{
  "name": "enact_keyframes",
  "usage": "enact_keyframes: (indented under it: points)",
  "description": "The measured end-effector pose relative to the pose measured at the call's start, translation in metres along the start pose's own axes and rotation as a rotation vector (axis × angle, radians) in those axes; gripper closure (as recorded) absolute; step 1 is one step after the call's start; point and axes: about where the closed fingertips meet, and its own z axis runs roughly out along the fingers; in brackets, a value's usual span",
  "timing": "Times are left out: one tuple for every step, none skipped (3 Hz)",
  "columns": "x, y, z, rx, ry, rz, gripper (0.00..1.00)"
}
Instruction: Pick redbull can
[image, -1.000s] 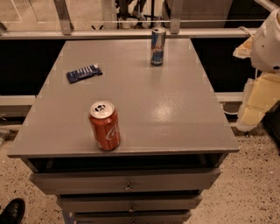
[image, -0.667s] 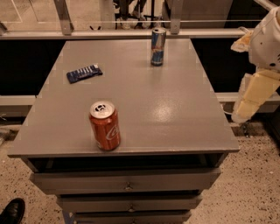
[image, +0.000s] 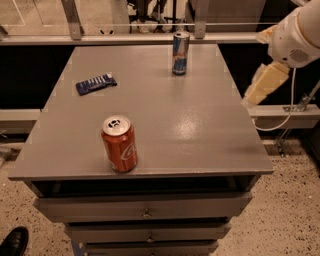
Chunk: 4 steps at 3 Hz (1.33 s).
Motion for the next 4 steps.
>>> enact_keyframes:
  points:
    - [-0.032, -0.076, 0.057, 0.042, -0.231, 0.092, 0.00]
    - [-0.059, -0.112, 0.095, 0.050, -0.367, 0.153, 0.00]
    - [-0.086, -0.130, 0.135, 0.043, -0.460, 0.228, 0.00]
    - [-0.105, -0.140, 0.172, 0.025, -0.533, 0.317, 0.00]
